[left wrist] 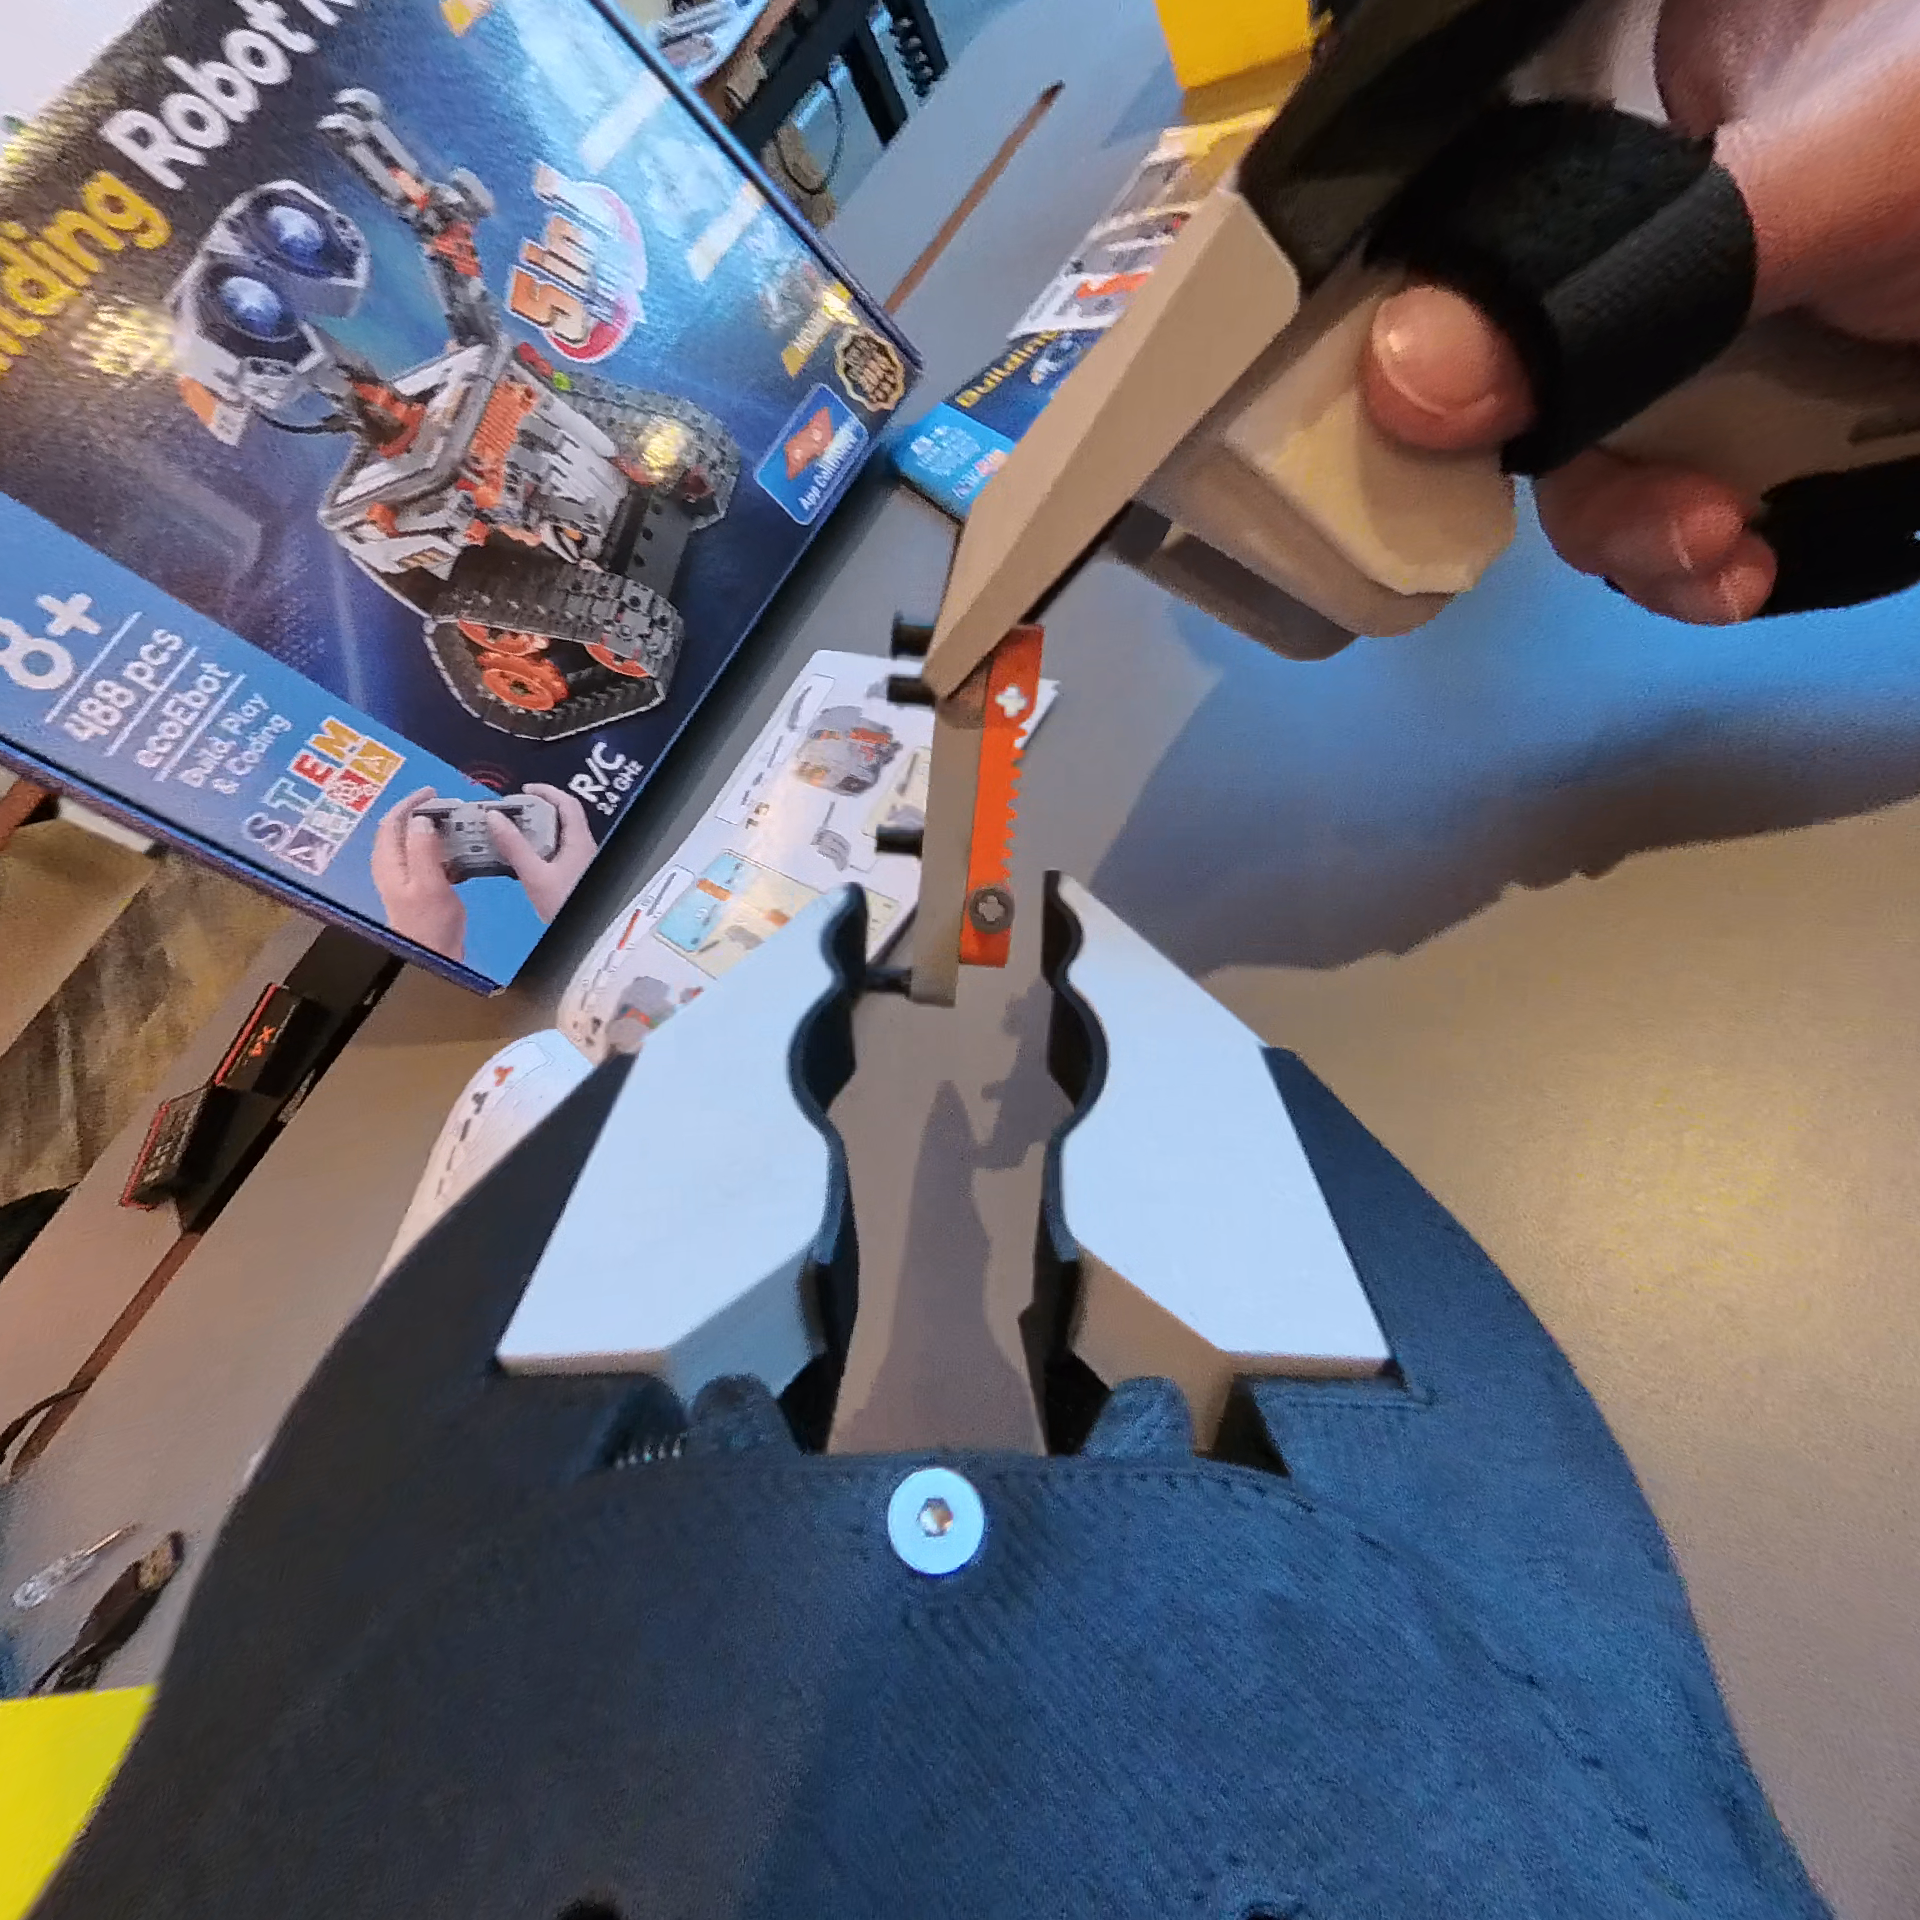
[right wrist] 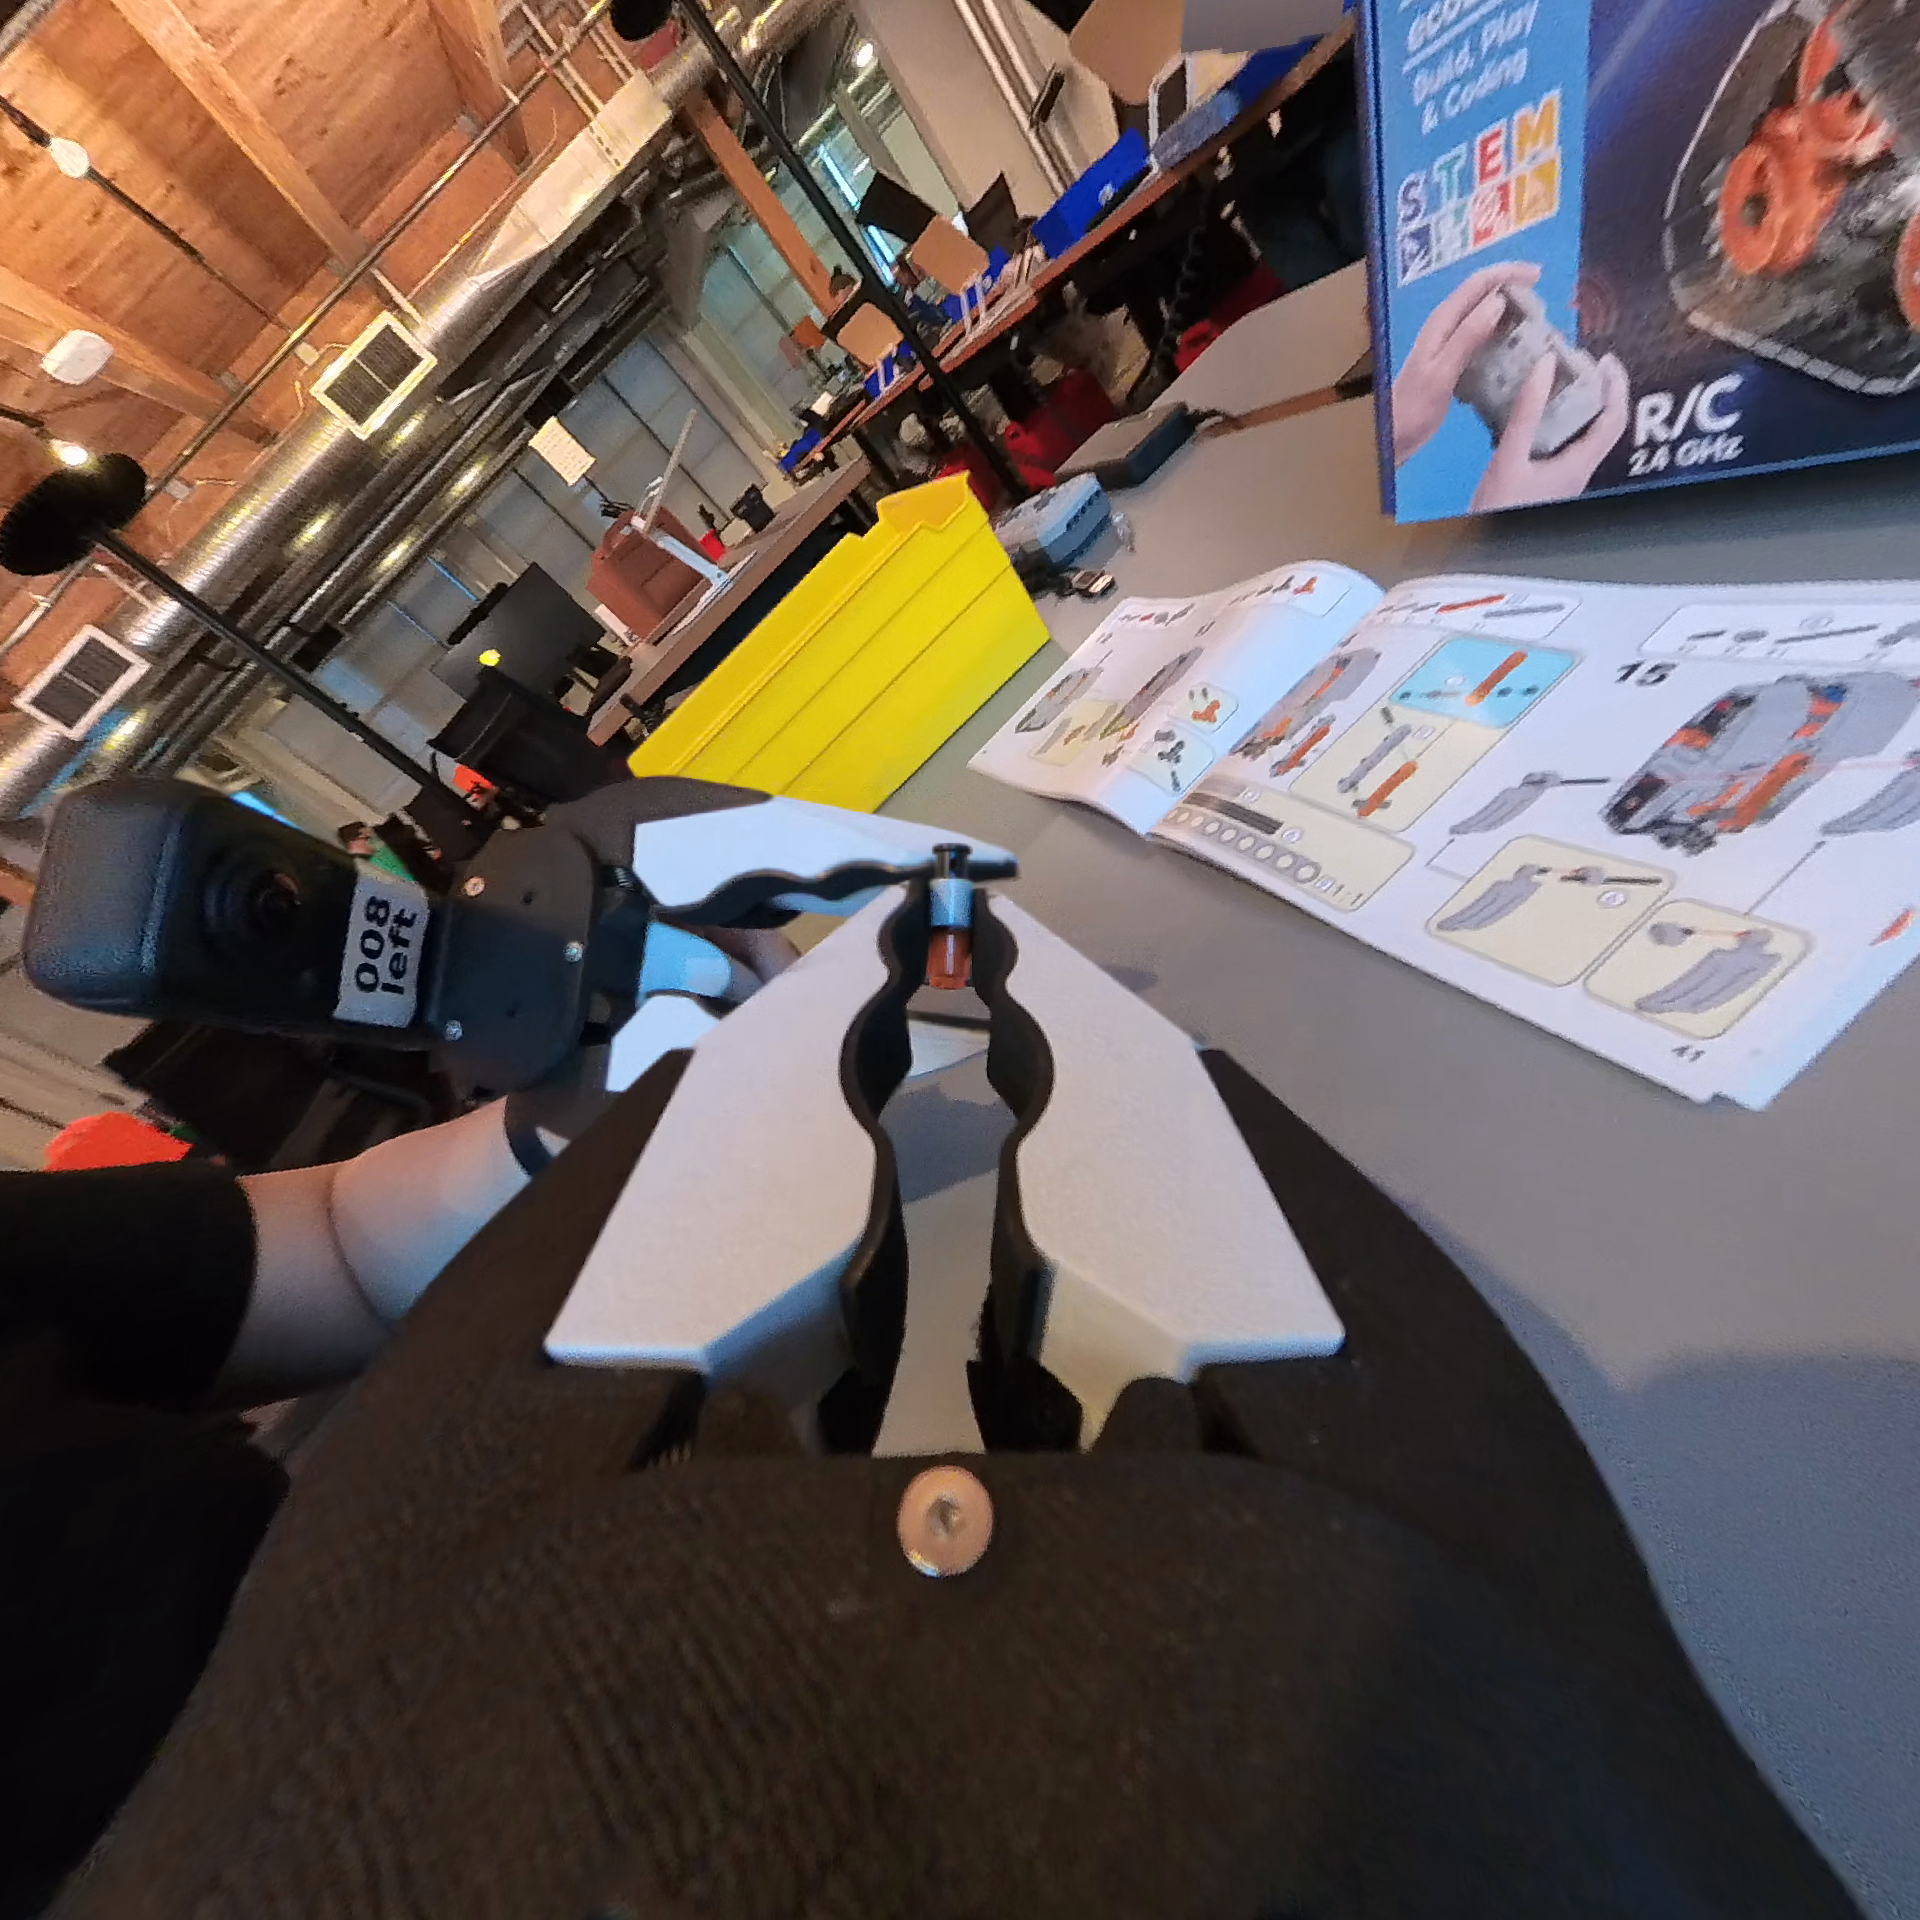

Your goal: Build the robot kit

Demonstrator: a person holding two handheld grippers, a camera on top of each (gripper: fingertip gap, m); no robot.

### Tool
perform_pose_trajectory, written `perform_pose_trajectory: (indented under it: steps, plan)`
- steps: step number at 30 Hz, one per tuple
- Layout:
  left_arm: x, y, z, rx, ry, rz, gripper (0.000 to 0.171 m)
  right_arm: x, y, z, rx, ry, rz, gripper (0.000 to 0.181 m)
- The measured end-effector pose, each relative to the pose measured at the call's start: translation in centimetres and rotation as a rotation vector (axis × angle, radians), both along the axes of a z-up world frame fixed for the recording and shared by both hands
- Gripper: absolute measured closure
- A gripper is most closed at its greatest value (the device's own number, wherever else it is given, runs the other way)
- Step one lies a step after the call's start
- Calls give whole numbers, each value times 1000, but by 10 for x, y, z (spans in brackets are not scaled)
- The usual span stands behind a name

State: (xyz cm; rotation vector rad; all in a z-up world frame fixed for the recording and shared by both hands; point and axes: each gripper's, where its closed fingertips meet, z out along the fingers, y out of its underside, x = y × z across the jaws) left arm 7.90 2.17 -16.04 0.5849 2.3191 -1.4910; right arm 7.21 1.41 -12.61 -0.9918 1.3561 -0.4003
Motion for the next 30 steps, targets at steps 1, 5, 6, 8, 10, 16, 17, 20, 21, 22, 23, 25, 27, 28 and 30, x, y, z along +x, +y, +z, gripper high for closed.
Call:
perform_pose_trajectory:
  steps: [1, 5, 6, 8, 10, 16, 17, 20, 21, 22, 23, 25, 27, 28, 30]
  plan:
    - [-2, 0, -3, 17, -5, -13, 147, 0, 3, -1, 16, 9, 14, 175]
    - [-5, 1, -11, 58, -16, -28, 156, -1, 9, -4, 25, 16, 31, 175]
    - [-5, 2, -11, 58, 1, -31, 156, -2, 10, -3, 19, 3, 38, 174]
    - [-8, 3, -6, 36, 80, -48, 156, -3, 14, 4, 34, -50, 75, 171]
    - [-9, 4, 4, -5, 208, -66, 156, -5, 18, 14, 52, -109, 112, 164]
    - [-1, 9, 20, -66, 644, -117, 156, -9, 16, 16, -133, -162, 109, 160]
    - [-1, 10, 21, -68, 709, -128, 157, -10, 17, 17, -161, -168, 112, 160]
    - [2, 11, 28, -93, 868, -171, 157, -9, 22, 13, -222, -167, 135, 161]
    - [6, 10, 29, -106, 900, -162, 157, -10, 25, 11, -231, -162, 149, 161]
    - [12, 10, 30, -120, 920, -145, 156, -10, 28, 9, -235, -158, 165, 161]
    - [20, 10, 30, -135, 916, -116, 157, -10, 30, 8, -237, -151, 176, 161]
    - [37, 11, 30, -172, 859, -61, 157, -9, 32, 4, -247, -137, 188, 161]
    - [48, 13, 28, -179, 805, -27, 157, -9, 32, 2, -256, -127, 192, 161]
    - [51, 14, 26, -176, 789, -16, 157, -9, 32, 1, -259, -124, 191, 162]
    - [54, 16, 26, -179, 773, -3, 157, -10, 30, 1, -259, -123, 187, 163]
